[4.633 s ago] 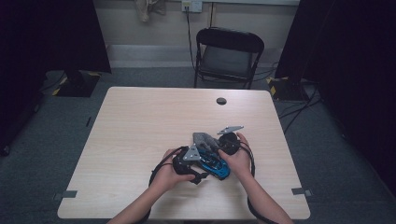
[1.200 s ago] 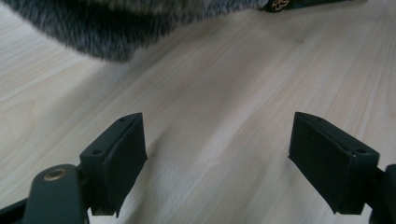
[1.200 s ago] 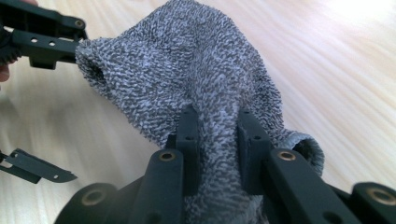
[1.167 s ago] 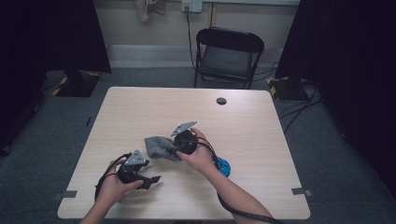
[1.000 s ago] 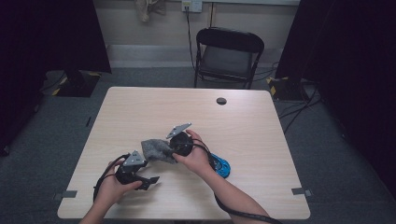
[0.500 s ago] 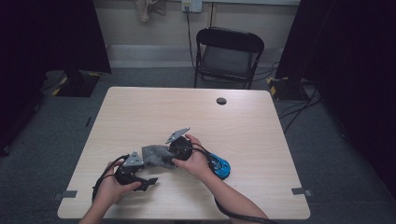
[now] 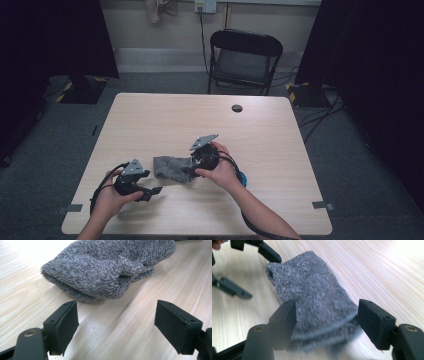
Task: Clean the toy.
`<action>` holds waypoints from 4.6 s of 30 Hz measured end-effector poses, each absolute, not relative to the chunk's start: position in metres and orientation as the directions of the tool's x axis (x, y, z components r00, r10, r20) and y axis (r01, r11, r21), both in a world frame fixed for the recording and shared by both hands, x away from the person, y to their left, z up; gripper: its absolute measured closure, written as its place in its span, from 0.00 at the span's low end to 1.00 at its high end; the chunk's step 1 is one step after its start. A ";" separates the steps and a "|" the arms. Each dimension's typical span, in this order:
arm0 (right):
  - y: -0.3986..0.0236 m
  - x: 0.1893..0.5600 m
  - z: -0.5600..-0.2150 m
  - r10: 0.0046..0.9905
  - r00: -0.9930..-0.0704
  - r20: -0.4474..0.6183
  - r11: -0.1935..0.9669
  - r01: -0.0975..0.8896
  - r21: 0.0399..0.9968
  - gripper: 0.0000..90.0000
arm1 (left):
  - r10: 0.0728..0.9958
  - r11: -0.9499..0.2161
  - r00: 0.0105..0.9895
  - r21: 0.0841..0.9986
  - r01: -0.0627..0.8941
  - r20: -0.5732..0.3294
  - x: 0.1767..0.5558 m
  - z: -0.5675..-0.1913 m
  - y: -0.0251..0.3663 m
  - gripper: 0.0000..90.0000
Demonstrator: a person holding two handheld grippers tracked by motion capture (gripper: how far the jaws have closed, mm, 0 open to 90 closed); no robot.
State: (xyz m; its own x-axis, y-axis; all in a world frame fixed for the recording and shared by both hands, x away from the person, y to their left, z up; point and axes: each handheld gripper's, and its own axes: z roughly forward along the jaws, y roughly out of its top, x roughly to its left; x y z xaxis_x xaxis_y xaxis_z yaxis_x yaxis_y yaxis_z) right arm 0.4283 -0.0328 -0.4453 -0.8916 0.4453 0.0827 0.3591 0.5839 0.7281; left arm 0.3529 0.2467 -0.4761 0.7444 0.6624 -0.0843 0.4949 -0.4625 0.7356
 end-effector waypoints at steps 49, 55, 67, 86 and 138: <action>-0.133 0.406 -0.494 0.551 -0.834 0.001 0.617 0.408 0.672 0.19 | 0.674 -0.434 0.732 0.750 0.499 -0.097 0.358 -0.472 0.247 0.20; -0.138 0.405 -0.496 0.550 -0.835 0.008 0.591 0.396 0.703 0.24 | 0.673 -0.438 0.734 0.752 0.493 -0.090 0.358 -0.470 0.248 0.20; -0.138 0.403 -0.497 0.569 -0.822 0.006 0.573 0.401 0.715 0.26 | 0.677 -0.424 0.730 0.760 0.492 -0.095 0.359 -0.467 0.248 0.20; -0.133 0.399 -0.494 0.604 -0.797 0.003 0.574 0.437 0.693 0.29 | 0.676 -0.418 0.730 0.765 0.489 -0.097 0.360 -0.465 0.249 0.20; -0.135 0.403 -0.491 0.616 -0.786 0.055 0.555 0.483 0.678 0.29 | 0.472 -0.638 0.881 0.700 0.321 0.025 0.416 -0.492 0.172 0.17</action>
